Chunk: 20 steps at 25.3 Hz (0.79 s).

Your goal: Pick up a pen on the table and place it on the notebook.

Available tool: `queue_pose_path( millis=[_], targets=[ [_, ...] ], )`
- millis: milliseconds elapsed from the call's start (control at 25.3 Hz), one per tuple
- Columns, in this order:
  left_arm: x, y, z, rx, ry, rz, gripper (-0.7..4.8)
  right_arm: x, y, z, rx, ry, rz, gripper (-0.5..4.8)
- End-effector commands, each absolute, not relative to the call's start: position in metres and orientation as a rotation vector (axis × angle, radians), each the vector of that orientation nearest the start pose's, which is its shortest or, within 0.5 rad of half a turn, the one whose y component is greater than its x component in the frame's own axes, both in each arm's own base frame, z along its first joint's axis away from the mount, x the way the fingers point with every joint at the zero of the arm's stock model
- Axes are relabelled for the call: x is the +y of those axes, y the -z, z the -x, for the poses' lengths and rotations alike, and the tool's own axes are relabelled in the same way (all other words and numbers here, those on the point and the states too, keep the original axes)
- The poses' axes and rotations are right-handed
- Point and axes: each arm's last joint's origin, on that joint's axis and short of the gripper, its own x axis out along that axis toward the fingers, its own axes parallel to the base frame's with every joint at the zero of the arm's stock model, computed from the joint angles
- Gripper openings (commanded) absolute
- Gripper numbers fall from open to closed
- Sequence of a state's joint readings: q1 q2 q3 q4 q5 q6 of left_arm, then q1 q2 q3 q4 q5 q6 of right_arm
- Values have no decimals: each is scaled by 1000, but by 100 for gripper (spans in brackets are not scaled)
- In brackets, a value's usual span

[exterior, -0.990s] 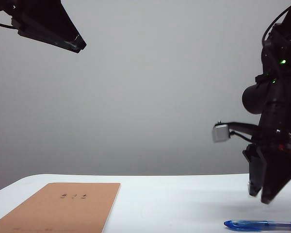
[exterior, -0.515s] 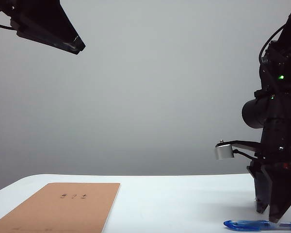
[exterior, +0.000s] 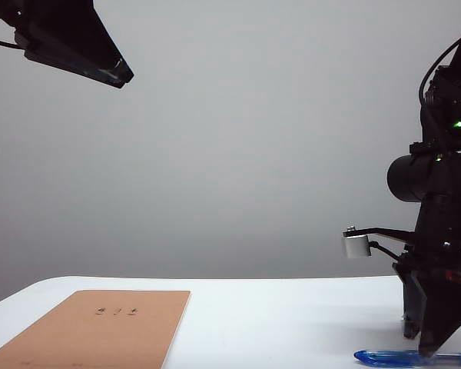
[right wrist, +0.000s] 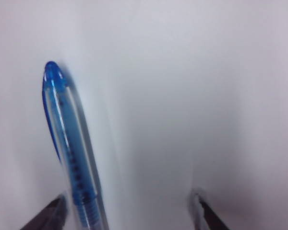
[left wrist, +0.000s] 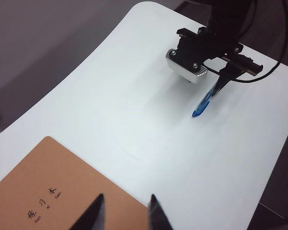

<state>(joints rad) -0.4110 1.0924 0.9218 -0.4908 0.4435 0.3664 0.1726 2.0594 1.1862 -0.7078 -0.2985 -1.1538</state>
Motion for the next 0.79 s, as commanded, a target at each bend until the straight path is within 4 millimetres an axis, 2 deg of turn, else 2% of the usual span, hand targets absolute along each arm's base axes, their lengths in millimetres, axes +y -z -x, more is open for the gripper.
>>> queue_pose_path(
  millis=[40, 396, 594, 713, 792],
  targets=[
    [-101, -299, -201, 511, 939, -320, 115, 64, -70, -324, 1315, -1214, 765, 358],
    [-101, -299, -201, 512, 939, -320, 115, 66, -69, -323, 1416, -1071, 628, 358],
    [-101, -299, -200, 520, 940, -319, 115, 66, -68, -322, 1431, -1058, 618, 359],
    [-101, -298, -199, 536, 941, -318, 115, 63, -60, -312, 1459, -1050, 655, 357],
    [-101, -298, -200, 537, 941, -318, 115, 60, -51, -303, 1478, -1028, 689, 280]
  ],
)
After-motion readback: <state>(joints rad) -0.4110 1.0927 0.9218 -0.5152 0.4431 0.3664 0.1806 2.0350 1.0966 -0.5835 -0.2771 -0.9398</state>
